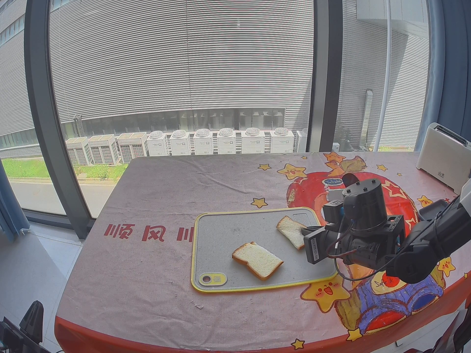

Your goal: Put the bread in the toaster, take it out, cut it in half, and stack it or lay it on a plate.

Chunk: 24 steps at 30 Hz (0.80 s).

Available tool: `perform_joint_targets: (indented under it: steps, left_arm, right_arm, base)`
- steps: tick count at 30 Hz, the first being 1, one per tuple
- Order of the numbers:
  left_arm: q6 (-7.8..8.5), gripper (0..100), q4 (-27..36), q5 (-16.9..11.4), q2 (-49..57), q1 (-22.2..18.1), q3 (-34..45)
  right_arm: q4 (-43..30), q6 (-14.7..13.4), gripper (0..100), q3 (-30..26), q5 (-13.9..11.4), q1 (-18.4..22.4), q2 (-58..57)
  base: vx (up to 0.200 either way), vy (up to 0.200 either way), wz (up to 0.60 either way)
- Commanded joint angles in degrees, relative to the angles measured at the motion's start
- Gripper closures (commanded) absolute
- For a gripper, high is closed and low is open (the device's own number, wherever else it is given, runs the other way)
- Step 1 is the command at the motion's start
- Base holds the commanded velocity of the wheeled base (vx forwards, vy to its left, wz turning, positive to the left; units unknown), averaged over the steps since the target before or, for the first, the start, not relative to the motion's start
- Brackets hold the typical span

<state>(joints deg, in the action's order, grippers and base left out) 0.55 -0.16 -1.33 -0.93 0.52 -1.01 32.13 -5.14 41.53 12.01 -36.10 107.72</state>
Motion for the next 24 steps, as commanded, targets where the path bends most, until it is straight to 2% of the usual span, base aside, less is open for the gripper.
perform_joint_targets:
  steps: [1,21,24]
  left_arm:
    - [0.07,100,-0.02,0.01,0.93,0.0,1.01]
    - [0.07,100,-0.02,0.01,0.93,0.0,1.01]
    - [-0.02,100,-0.02,0.01,0.93,0.0,1.01]
  right_arm:
    - [0.65,0.05,100,-0.05,1.18,-0.11,-1.02]
    - [0.82,0.13,100,-1.02,1.44,-1.87,-6.38]
    - [0.82,0.66,100,-1.02,1.44,-1.87,-6.47]
  base:
    - [0.0,0.0,0.0]
    - [0.0,0.0,0.0]
    - [-0.2,0.0,0.0]
